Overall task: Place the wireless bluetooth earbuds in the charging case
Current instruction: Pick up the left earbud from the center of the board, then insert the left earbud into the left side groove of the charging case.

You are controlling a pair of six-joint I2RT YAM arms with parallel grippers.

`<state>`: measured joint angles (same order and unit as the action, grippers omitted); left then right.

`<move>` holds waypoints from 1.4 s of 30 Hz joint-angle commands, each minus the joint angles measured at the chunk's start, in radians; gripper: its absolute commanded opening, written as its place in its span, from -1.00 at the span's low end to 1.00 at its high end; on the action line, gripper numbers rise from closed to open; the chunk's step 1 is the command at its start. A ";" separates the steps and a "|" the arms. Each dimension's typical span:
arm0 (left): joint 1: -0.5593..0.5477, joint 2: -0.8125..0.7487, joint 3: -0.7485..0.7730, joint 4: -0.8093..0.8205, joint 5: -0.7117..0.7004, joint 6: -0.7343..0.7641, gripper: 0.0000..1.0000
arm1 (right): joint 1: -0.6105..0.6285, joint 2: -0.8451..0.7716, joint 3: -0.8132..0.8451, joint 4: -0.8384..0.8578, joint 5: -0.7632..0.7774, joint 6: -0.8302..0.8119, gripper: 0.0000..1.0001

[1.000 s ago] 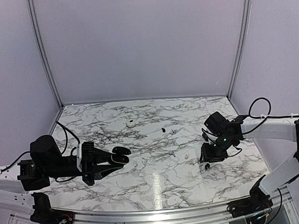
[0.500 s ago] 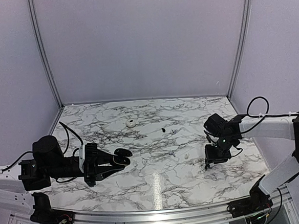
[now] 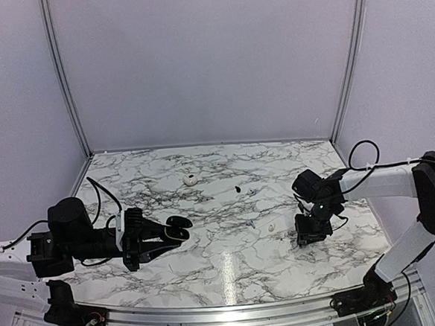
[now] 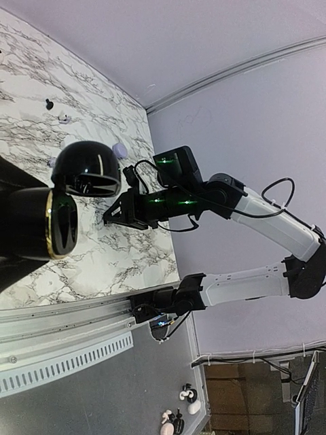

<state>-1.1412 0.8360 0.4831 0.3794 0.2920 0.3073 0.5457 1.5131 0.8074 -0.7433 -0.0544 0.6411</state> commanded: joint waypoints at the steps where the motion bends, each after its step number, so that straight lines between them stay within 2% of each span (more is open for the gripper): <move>1: -0.005 -0.015 0.023 0.000 -0.010 0.003 -1.00 | -0.005 0.034 0.033 0.031 -0.006 0.021 -0.36; 15: -0.005 -0.008 0.026 -0.005 -0.022 0.004 -1.00 | -0.006 0.057 0.045 0.039 -0.012 0.023 -0.53; 23: -0.005 -0.003 0.028 0.000 -0.057 -0.017 -1.00 | -0.004 0.009 0.046 0.093 -0.027 -0.008 -0.87; 29: -0.003 0.014 0.028 0.038 -0.093 -0.052 -1.00 | -0.004 -0.056 0.075 0.166 -0.028 -0.048 -0.90; 35: 0.001 0.011 -0.012 0.155 -0.196 -0.077 -1.00 | -0.004 -0.183 0.110 0.361 -0.076 -0.136 -1.00; 42: 0.013 0.027 -0.066 0.367 -0.266 -0.064 -1.00 | 0.025 -0.352 0.081 0.863 -0.224 -0.171 -1.00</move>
<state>-1.1358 0.8513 0.4377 0.5648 0.0860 0.2424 0.5484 1.2263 0.8719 -0.2436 -0.1856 0.5064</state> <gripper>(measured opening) 0.253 0.179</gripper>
